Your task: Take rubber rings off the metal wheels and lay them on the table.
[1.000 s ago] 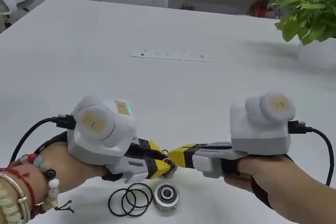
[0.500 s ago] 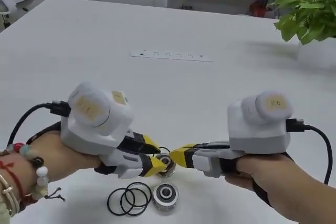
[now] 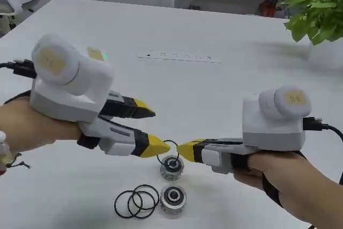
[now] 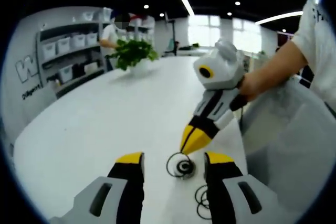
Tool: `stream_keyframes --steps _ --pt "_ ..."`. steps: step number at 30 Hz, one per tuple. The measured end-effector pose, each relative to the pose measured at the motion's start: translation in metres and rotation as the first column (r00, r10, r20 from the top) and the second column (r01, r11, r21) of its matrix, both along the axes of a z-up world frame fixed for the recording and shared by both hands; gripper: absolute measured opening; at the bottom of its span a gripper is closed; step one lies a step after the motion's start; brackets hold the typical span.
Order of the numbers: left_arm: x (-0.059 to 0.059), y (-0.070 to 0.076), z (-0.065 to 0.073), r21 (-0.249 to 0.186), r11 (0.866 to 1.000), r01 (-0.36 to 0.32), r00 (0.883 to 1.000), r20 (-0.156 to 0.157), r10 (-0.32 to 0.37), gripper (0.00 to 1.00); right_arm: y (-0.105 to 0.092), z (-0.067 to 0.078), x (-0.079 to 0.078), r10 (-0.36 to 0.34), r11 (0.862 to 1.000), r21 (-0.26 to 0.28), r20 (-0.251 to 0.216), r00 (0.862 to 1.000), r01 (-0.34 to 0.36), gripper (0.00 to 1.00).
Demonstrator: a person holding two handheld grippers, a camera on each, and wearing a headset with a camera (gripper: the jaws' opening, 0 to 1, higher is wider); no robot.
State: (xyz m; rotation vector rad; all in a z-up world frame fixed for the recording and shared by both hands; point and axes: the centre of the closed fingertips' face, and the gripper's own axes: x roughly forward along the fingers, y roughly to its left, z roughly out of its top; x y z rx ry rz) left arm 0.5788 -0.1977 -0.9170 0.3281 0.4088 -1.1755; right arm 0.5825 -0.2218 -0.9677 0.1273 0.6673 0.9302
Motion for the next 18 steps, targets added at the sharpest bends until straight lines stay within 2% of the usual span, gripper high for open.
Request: stream_keyframes --steps 3,7,10,12,18 --pt "-0.009 0.007 0.011 0.002 1.0 0.009 1.0 0.021 -0.009 0.5 0.003 0.005 -0.002 0.007 1.0 0.021 0.002 1.0 -0.007 0.0" --pt "-0.021 0.02 0.018 0.013 1.0 0.017 0.999 0.038 -0.017 0.53 0.008 0.009 -0.004 0.017 0.999 0.038 0.003 1.0 -0.017 0.0" --pt "-0.026 0.031 0.021 0.024 1.0 -0.003 0.999 0.052 0.002 0.6 0.012 0.01 -0.009 0.036 0.998 0.042 0.005 0.999 -0.037 0.0" --pt "-0.029 0.039 0.025 0.015 1.0 -0.021 0.998 0.057 0.02 0.62 0.015 0.011 -0.012 0.051 0.998 0.039 0.009 0.999 -0.051 0.0" --pt "-0.041 0.061 0.029 0.004 0.998 -0.07 0.995 0.068 0.069 0.64 0.021 0.012 -0.018 0.083 0.995 0.045 0.008 0.996 -0.084 0.0"
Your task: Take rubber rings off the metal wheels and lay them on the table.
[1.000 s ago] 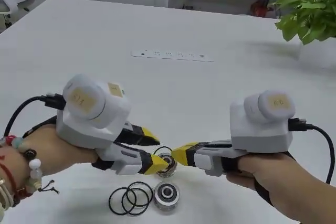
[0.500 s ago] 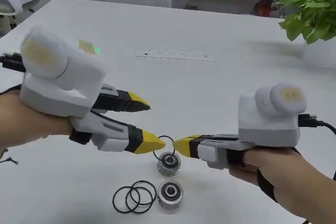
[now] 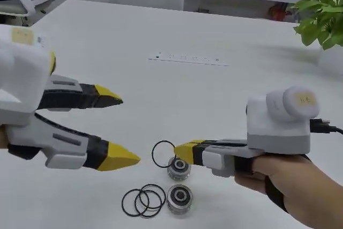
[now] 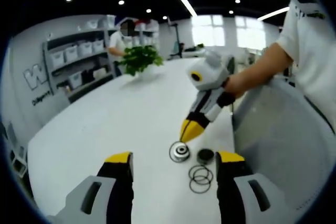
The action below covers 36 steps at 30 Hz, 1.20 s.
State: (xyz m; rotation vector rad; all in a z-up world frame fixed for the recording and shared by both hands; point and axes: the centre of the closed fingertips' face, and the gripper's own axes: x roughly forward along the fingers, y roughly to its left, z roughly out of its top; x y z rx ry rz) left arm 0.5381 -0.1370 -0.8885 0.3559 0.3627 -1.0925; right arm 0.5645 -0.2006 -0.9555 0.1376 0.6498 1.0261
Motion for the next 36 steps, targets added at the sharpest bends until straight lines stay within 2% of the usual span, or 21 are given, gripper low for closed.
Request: stream_keyframes --steps 4,12,18,22,28,34,36 --pt "-0.008 0.016 -0.005 -0.005 0.999 -0.053 0.999 -0.007 0.053 0.63 0.005 0.0 -0.006 0.024 1.0 -0.003 -0.001 1.0 -0.024 0.0" --pt "-0.023 0.045 -0.019 -0.006 0.989 -0.151 0.988 -0.044 0.15 0.7 0.016 -0.008 -0.022 0.095 0.995 -0.016 -0.015 0.995 -0.095 0.0" --pt "-0.032 0.064 -0.027 -0.022 0.976 -0.217 0.974 -0.066 0.215 0.71 0.023 -0.014 -0.033 0.142 0.989 -0.024 -0.032 0.989 -0.143 0.0" --pt "-0.039 0.082 -0.04 -0.015 0.961 -0.277 0.956 -0.102 0.274 0.72 0.026 -0.02 -0.04 0.168 0.985 -0.041 -0.036 0.985 -0.169 0.0" --pt "-0.049 0.093 -0.052 -0.004 0.951 -0.308 0.944 -0.128 0.305 0.73 0.029 -0.023 -0.045 0.176 0.984 -0.02 -0.061 0.982 -0.178 0.0" --pt "-0.047 0.1 -0.051 -0.029 0.935 -0.354 0.928 -0.131 0.348 0.73 0.03 -0.03 -0.045 0.157 0.987 -0.01 -0.1 0.982 -0.159 0.0" --pt "-0.047 0.101 -0.051 -0.035 0.932 -0.36 0.926 -0.133 0.353 0.73 0.03 -0.03 -0.045 0.158 0.987 -0.013 -0.099 0.982 -0.16 0.0"
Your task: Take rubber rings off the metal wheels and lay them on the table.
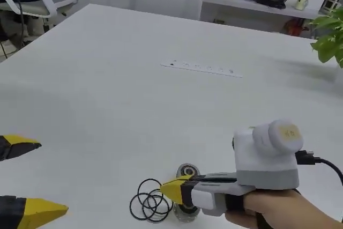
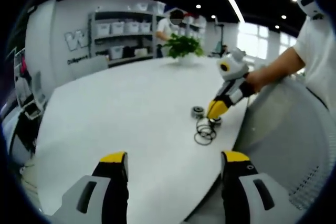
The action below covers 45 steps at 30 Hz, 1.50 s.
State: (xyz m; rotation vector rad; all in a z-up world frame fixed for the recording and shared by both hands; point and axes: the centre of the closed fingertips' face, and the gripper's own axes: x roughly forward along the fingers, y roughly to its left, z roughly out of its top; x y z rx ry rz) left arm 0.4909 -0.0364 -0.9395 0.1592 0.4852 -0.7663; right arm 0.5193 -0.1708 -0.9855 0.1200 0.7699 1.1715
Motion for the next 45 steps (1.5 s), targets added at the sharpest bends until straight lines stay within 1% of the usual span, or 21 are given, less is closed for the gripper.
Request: stream_keyframes --steps 4,6,7,10,13,15,17,19,22,24,26,32,35,39,43,45 --pt "0.001 0.0 -0.001 -0.01 1.0 -0.01 1.0 -0.001 0.01 0.73 0.001 0.0 0.0 -0.005 1.0 0.006 -0.007 1.0 0.006 0.0" --pt "0.001 -0.002 -0.003 -0.015 1.0 -0.013 1.0 -0.005 0.013 0.73 0.002 -0.002 -0.002 -0.001 1.0 0.002 -0.012 1.0 0.001 0.0" --pt "0.0 -0.004 -0.004 -0.016 1.0 -0.009 1.0 -0.007 0.009 0.73 0.003 -0.005 -0.003 0.01 1.0 -0.014 -0.001 1.0 -0.01 0.0" --pt "-0.001 -0.009 -0.007 -0.019 1.0 0.005 1.0 -0.012 -0.005 0.73 0.004 -0.008 -0.006 0.03 0.999 -0.036 0.015 0.999 -0.029 0.0" --pt "-0.001 -0.012 -0.01 -0.022 1.0 0.009 1.0 -0.022 -0.009 0.73 0.002 -0.014 -0.005 0.027 0.998 -0.066 0.019 0.999 -0.026 0.0" --pt "-0.002 -0.015 -0.012 -0.025 1.0 0.009 1.0 -0.03 -0.01 0.73 0.0 -0.018 -0.003 0.039 0.995 -0.096 0.051 0.998 -0.034 0.0" --pt "-0.004 -0.018 -0.014 -0.025 1.0 0.016 0.999 -0.034 -0.017 0.73 -0.001 -0.019 0.0 0.034 0.993 -0.114 0.065 0.997 -0.027 0.0" --pt "-0.005 -0.02 -0.015 -0.025 0.999 0.02 0.999 -0.039 -0.021 0.73 -0.001 -0.019 0.0 0.039 0.993 -0.116 0.071 0.997 -0.031 0.0" --pt "-0.006 -0.023 -0.016 -0.026 0.999 0.026 0.999 -0.045 -0.027 0.73 0.0 -0.019 0.0 0.041 0.993 -0.117 0.076 0.996 -0.032 0.04" --pt "-0.006 -0.023 -0.016 -0.026 0.999 0.027 0.999 -0.045 -0.028 0.72 0.0 -0.019 0.001 0.051 0.991 -0.129 0.091 0.995 -0.039 0.04" --pt "-0.007 -0.025 -0.016 -0.028 0.999 0.029 0.998 -0.047 -0.03 0.72 -0.002 -0.021 0.0 0.054 0.989 -0.141 0.093 0.994 -0.04 0.04" --pt "-0.007 -0.025 -0.015 -0.029 0.999 0.028 0.999 -0.046 -0.029 0.72 -0.003 -0.021 0.003 0.05 0.989 -0.144 0.1 0.994 -0.035 0.05" --pt "-0.007 -0.025 -0.014 -0.03 0.999 0.026 0.999 -0.043 -0.028 0.72 -0.004 -0.018 0.005 0.042 0.99 -0.139 0.104 0.994 -0.027 0.05" --pt "-0.007 -0.025 -0.013 -0.032 0.999 0.026 0.999 -0.042 -0.027 0.72 -0.006 -0.013 0.009 0.027 0.991 -0.133 0.121 0.992 -0.011 0.06" --pt "-0.008 -0.025 -0.013 -0.029 0.999 0.029 0.999 -0.042 -0.031 0.72 -0.006 -0.01 0.01 0.029 0.991 -0.133 0.134 0.991 -0.011 0.07" --pt "-0.007 -0.025 -0.013 -0.03 0.999 0.029 0.999 -0.041 -0.03 0.72 -0.006 -0.007 0.011 0.034 0.991 -0.137 0.151 0.988 -0.013 0.07"
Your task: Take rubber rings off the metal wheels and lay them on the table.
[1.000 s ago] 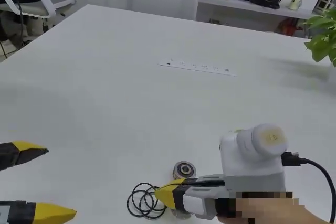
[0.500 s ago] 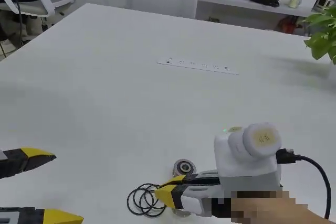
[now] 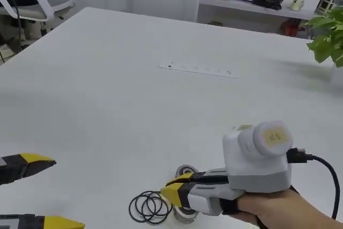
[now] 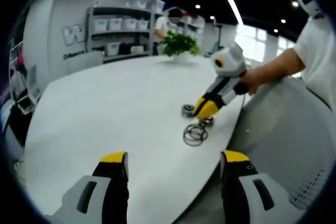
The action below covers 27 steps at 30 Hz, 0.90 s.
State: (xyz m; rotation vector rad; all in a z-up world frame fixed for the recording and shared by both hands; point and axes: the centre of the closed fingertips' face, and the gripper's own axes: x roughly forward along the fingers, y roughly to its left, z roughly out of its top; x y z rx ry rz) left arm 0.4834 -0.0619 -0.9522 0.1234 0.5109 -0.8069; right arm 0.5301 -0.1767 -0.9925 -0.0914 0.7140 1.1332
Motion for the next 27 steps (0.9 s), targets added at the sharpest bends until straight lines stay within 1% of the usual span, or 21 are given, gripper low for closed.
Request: stream_keyframes --steps 6,9,12,16,20,23,25,27 --pt "0.001 -0.001 0.003 0.0 1.0 0.004 1.0 0.008 -0.004 0.73 0.001 0.006 0.001 0.008 1.0 0.002 0.024 1.0 -0.008 0.09" --pt "0.002 -0.002 0.005 -0.003 1.0 0.004 1.0 0.014 -0.004 0.73 0.0 0.009 0.002 0.004 1.0 0.009 0.028 1.0 -0.004 0.1" --pt "0.002 -0.004 0.006 -0.001 1.0 0.011 1.0 0.018 -0.011 0.73 -0.002 0.013 0.004 0.004 1.0 0.009 0.044 0.999 -0.005 0.11" --pt "0.003 -0.005 0.007 0.0 1.0 0.016 1.0 0.02 -0.016 0.73 -0.004 0.019 0.007 0.002 1.0 0.017 0.062 0.998 -0.003 0.16" --pt "0.003 -0.007 0.007 0.0 1.0 0.019 1.0 0.022 -0.018 0.74 -0.006 0.029 0.01 -0.003 1.0 0.03 0.089 0.996 0.0 0.19" --pt "0.002 -0.009 0.008 0.002 1.0 0.025 0.999 0.022 -0.025 0.74 -0.008 0.032 0.011 -0.008 0.999 0.032 0.092 0.996 0.006 0.22" --pt "0.001 -0.01 0.009 0.004 1.0 0.029 0.999 0.024 -0.029 0.74 -0.01 0.035 0.01 -0.002 1.0 0.025 0.106 0.994 0.0 0.23" --pt "0.001 -0.011 0.01 0.0 0.999 0.033 0.999 0.026 -0.033 0.74 -0.012 0.041 0.011 0.008 1.0 0.017 0.135 0.991 -0.01 0.25"
